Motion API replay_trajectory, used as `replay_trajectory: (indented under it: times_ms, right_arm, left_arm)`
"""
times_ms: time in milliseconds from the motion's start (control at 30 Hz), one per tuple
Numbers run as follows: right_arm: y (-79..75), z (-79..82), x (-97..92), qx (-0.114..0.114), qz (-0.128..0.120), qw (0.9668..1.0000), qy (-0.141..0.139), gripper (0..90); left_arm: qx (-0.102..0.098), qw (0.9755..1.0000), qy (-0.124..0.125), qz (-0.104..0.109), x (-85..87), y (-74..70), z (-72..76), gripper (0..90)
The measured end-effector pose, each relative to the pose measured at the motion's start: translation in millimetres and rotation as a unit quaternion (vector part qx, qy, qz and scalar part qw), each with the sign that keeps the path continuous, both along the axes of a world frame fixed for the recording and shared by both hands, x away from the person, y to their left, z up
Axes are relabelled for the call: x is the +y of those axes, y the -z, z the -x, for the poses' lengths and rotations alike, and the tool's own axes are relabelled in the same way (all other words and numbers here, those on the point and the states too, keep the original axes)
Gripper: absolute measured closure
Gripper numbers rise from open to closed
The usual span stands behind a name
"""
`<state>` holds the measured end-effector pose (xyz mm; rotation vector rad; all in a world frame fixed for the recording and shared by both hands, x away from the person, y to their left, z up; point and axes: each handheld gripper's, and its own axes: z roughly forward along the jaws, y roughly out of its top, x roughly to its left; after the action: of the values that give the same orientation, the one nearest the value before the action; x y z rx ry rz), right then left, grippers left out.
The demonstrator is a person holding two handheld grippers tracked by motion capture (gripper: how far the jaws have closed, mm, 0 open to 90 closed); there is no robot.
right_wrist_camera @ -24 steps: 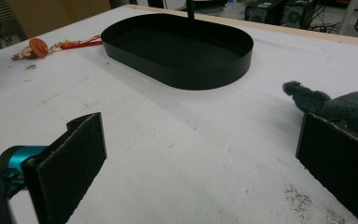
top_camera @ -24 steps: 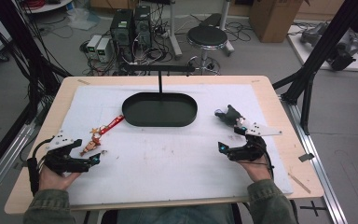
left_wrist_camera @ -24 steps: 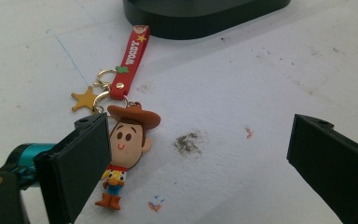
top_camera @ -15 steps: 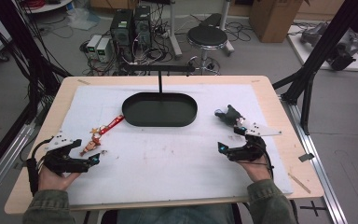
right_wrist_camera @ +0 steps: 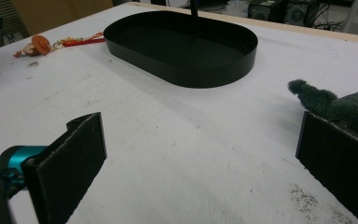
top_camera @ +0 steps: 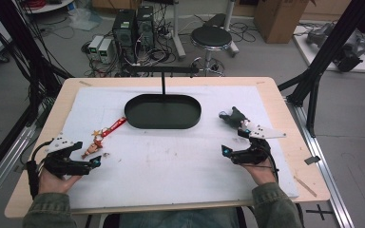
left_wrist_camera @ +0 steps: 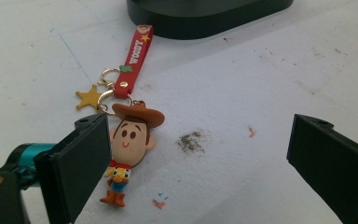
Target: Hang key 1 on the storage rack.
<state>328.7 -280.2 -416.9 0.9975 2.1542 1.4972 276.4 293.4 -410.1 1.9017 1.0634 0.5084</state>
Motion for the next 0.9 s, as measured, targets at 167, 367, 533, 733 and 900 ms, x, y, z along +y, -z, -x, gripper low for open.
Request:
replay_trajectory:
  times_ms: [167,367,533,733,900]
  right_arm:
    - [0.9,-1.1,0.5,-0.001,0.004,1.0000,0.000,0.8]
    - [1.8,-1.4,2.4,0.002,0.009,1.0000,-0.002,0.8]
    - [1.9,-0.9,3.1,0.004,0.010,0.9999,-0.001,0.8]
    - [1.9,1.1,4.2,0.005,0.014,0.9999,-0.002,0.8]
    - [3.1,0.7,4.8,0.008,0.016,0.9998,-0.002,0.8]
  left_arm:
    - [0.001,1.0000,-0.007,-0.003,-2.4,-0.5,-0.5,6.8]
    - [0.010,0.9995,0.006,-0.029,-13.1,-1.4,-9.6,7.1]
    - [0.015,0.9949,0.031,-0.095,-29.8,-9.7,-18.7,7.1]
    - [0.023,0.9932,0.043,-0.106,-36.8,-17.8,-34.8,7.1]
    - [0.037,0.9927,0.047,-0.105,-33.8,-26.5,-50.3,7.1]
